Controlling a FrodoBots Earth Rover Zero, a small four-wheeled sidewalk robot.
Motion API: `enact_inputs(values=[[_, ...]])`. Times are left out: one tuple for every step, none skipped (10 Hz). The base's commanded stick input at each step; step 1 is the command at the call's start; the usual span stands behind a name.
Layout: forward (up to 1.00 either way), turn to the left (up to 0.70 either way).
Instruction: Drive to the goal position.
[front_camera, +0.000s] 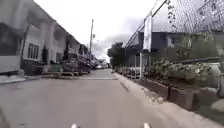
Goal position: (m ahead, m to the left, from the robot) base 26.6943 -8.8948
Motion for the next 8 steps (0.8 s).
enact_inputs(values=[[1.0, 0.02], [1.0, 0.02], [1.0, 0.02], [1.0, 0.02], [1.0, 0.02], [1.0, 0.02], [1.0, 0.02], [1.0, 0.02]])
